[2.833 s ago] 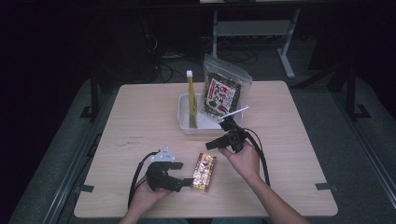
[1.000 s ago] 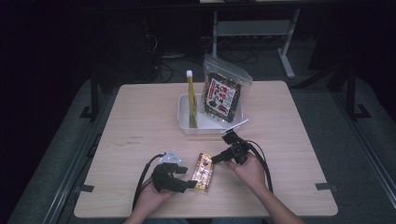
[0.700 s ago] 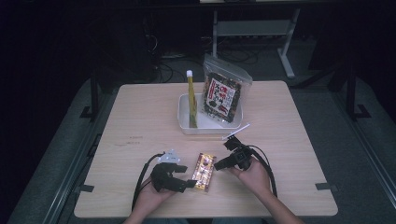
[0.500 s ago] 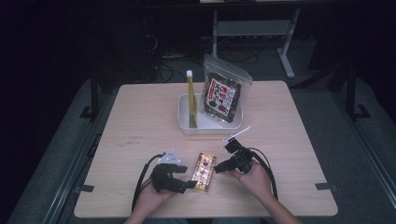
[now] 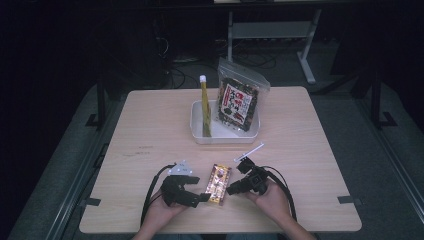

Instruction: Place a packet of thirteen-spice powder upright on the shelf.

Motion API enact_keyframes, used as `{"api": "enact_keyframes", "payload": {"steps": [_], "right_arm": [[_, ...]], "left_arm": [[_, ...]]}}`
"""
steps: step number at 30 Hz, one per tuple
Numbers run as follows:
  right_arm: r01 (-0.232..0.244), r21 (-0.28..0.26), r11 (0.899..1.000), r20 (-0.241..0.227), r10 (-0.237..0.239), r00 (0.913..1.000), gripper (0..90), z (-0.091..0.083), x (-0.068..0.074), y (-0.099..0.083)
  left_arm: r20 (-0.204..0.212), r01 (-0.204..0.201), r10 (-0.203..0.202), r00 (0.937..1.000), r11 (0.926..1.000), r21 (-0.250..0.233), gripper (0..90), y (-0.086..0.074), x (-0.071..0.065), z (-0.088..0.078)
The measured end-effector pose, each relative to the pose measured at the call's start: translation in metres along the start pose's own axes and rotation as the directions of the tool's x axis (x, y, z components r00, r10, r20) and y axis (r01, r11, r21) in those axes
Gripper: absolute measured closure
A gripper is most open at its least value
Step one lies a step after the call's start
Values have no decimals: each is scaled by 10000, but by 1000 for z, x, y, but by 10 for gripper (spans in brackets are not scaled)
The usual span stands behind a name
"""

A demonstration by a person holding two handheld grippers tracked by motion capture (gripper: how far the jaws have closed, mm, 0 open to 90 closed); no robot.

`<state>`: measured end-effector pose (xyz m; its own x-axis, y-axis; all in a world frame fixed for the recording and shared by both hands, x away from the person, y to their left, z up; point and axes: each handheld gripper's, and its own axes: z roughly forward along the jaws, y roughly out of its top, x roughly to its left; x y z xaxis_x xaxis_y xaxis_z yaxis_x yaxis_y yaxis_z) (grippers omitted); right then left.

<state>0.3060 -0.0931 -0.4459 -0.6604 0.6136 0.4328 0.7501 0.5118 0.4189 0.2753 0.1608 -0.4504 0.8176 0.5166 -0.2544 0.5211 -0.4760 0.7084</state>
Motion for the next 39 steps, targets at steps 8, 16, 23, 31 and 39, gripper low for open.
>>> {"api": "enact_keyframes", "payload": {"steps": [8,16,23,31,39], "right_arm": [[188,129,9997,-240,-185,9995,716,6,7,0],[242,164,9996,-434,-235,9988,716,13,14,5],[251,133,9996,-827,-239,9963,716,16,19,11],[401,-20,9992,-957,-401,9946,718,18,26,22],[461,309,9985,-556,-443,9975,734,15,21,13]], "left_arm": [[57,-6,6,10000,9999,105,214,-1,0,0],[98,-64,62,9999,9998,191,200,-1,-3,1],[124,-107,104,9999,9996,255,194,-2,-3,0],[66,-152,150,9999,9992,361,194,-3,-4,1],[75,-126,124,9999,9993,363,191,-3,-5,3]]}}
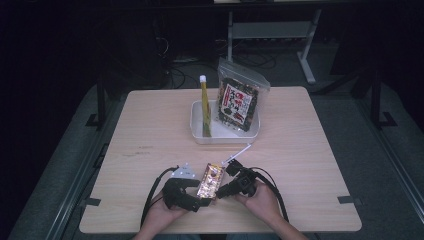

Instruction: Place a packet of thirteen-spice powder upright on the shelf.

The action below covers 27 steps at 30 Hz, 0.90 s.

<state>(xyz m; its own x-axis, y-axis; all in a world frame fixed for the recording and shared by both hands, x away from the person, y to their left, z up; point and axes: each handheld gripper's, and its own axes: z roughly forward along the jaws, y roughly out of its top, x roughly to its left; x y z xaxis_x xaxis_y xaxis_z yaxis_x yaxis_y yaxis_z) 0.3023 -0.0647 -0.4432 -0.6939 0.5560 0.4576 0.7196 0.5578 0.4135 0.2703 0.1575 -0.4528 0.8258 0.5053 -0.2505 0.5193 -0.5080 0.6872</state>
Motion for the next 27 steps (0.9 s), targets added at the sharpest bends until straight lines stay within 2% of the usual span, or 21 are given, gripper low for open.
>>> {"api": "enact_keyframes", "payload": {"steps": [3,6,12,20,27], "right_arm": [[-29,161,9999,-55,30,10000,776,2,-1,-4],[149,321,9994,-82,-147,9999,796,6,2,-6],[296,519,9982,-211,-285,9994,796,15,6,-3],[419,422,9982,-312,-406,9987,775,19,10,4],[253,29,9997,-50,-253,9997,724,6,4,4]], "left_arm": [[-4,-11,11,10000,10000,6,186,0,0,0],[-1,23,-23,10000,10000,-23,185,0,0,0],[-172,48,-48,9998,10000,35,169,0,0,0],[-492,102,-99,9987,9999,61,163,-1,3,-1],[-600,57,-50,9982,9999,115,164,-1,3,1]]}}
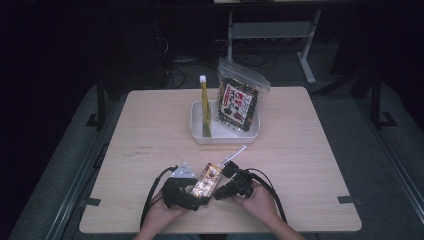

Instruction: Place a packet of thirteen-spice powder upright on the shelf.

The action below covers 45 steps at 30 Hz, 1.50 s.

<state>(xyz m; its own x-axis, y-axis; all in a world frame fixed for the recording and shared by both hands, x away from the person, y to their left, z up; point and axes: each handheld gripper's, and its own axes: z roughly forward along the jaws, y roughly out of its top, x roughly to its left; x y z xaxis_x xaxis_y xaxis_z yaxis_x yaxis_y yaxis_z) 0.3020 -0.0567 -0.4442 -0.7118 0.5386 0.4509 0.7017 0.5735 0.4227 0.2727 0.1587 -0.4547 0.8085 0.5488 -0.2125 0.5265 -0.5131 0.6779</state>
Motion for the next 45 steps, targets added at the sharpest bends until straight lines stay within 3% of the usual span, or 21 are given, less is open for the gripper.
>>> {"api": "enact_keyframes", "payload": {"steps": [21,26,29,34,39,45], "right_arm": [[-295,-903,9955,790,367,9962,624,-27,-17,9],[-439,-971,9943,990,535,9936,564,-28,-25,11],[-503,-999,9937,1051,608,9926,534,-30,-29,12],[-674,-1081,9919,942,777,9925,494,-33,-37,12],[-913,-1134,9893,785,1005,9918,457,-35,-43,12],[-1243,-1110,9860,525,1307,9900,428,-33,-51,13]], "left_arm": [[-518,-22,41,9986,9993,373,175,0,-3,8],[-400,97,-83,9992,9993,363,279,-1,-1,6],[-438,93,-76,9990,9991,406,289,-1,-1,5],[-656,60,-34,9978,9992,402,307,0,-2,3],[-569,219,-203,9982,9994,273,324,0,1,0],[-689,105,-85,9976,9995,288,330,0,1,-1]]}}
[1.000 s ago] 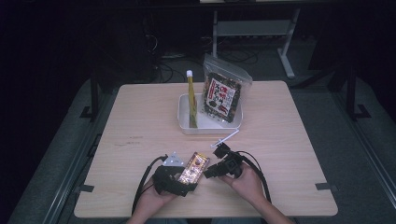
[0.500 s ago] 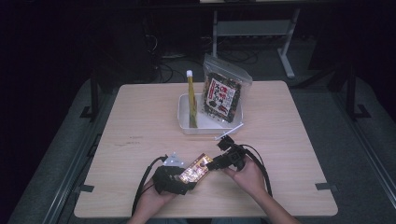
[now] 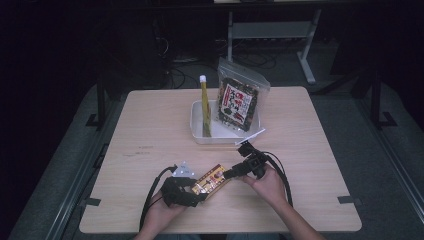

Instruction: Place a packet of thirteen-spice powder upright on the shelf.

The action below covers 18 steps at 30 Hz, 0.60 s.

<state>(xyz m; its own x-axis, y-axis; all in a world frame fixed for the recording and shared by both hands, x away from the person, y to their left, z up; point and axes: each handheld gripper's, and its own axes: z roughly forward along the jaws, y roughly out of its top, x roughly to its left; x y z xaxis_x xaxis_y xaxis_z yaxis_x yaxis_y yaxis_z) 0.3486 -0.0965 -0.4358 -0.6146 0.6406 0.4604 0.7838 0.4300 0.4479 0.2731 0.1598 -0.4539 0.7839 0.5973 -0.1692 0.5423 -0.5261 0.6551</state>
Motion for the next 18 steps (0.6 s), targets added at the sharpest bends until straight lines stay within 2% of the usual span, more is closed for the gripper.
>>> {"api": "enact_keyframes", "payload": {"steps": [5,14,18], "right_arm": [[-87,-31,10000,-115,86,9999,419,1,-2,3],[-517,-5,9987,-353,517,9980,409,7,-12,8],[-707,72,9975,-524,709,9961,409,12,-16,9]], "left_arm": [[-54,-33,32,10000,10000,-74,332,0,0,-1],[-84,-138,136,9999,9996,-257,335,1,-2,-5],[-256,-149,135,9996,9985,-532,336,2,-2,-10]]}}
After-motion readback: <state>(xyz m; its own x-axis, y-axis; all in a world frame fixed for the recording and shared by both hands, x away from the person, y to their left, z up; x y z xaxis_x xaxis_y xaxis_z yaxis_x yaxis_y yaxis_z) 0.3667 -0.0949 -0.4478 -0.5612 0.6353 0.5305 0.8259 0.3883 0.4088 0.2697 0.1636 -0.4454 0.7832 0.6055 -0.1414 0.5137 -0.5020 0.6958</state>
